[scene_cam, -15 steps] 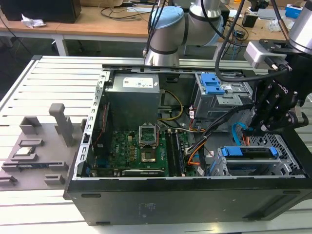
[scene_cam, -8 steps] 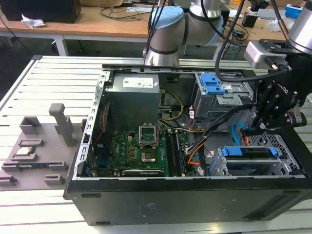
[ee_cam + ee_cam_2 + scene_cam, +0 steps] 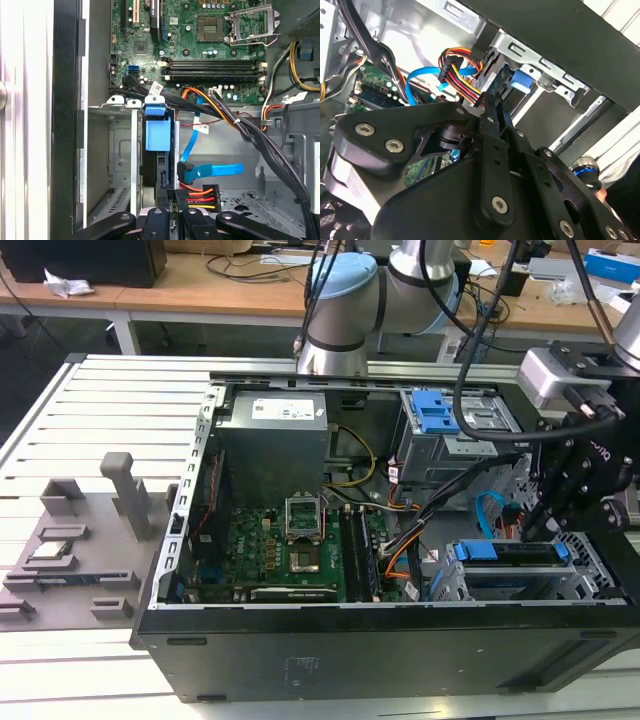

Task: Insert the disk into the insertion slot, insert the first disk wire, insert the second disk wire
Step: 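Insert the first disk wire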

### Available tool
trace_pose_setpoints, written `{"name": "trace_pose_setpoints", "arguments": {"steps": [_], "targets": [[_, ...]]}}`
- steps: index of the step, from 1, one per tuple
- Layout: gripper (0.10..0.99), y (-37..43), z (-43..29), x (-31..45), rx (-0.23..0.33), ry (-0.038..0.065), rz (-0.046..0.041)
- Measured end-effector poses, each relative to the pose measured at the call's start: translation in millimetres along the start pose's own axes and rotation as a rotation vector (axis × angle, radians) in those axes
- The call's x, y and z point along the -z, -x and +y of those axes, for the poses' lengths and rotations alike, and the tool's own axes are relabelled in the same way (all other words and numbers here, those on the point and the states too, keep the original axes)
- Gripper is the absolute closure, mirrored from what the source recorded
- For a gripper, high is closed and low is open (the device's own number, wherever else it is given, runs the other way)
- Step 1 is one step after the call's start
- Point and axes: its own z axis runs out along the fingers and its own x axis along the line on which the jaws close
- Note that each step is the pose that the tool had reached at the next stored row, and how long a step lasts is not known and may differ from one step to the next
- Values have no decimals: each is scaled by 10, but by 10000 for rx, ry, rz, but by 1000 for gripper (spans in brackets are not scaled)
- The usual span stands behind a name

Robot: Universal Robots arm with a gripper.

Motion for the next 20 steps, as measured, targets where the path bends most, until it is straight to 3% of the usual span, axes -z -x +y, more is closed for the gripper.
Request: {"name": "trace_pose_setpoints", "arguments": {"steps": [20], "targets": [[918,-35,-35,-96,0,0,2]]}}
